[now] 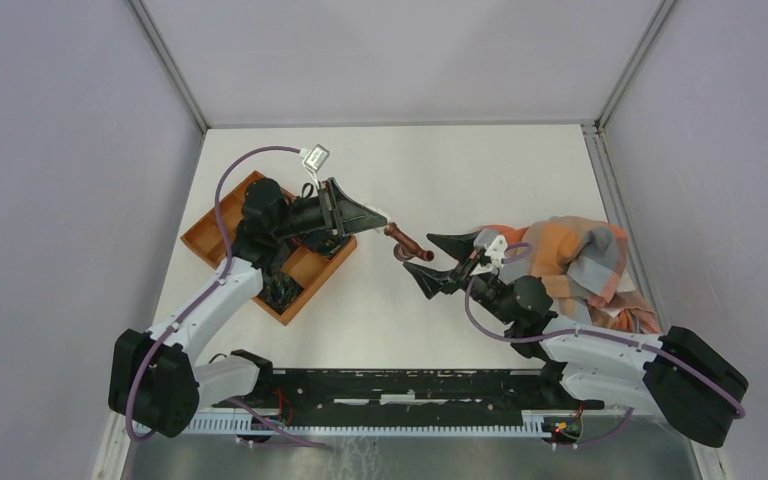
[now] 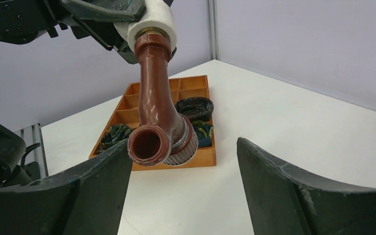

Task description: Install the water faucets

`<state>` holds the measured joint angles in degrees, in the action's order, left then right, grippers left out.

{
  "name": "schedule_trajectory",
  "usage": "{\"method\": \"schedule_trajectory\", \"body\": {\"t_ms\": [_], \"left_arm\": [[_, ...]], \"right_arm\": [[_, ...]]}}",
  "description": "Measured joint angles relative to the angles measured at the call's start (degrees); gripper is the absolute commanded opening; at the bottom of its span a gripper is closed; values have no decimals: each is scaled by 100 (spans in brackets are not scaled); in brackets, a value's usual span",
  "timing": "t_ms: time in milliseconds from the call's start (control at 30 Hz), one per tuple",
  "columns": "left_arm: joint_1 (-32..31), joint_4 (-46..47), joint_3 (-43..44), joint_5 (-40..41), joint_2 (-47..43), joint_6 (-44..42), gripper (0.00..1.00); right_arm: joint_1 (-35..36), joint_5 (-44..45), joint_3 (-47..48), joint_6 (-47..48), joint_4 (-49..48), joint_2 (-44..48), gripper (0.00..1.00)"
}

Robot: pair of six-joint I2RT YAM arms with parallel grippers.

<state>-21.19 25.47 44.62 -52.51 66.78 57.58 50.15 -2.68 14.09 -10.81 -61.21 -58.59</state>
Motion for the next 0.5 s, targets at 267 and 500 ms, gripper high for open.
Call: {"method": "schedule_trajectory", "body": {"t_ms": [267,500], "left_arm": [[0,42,-46,11,-2,87,2],[15,92,-162,0,-55,83,2]], "right_arm": [[0,-293,192,-273,-632,-584,50],[-4,-627,348,-876,-640,-579,12]]}}
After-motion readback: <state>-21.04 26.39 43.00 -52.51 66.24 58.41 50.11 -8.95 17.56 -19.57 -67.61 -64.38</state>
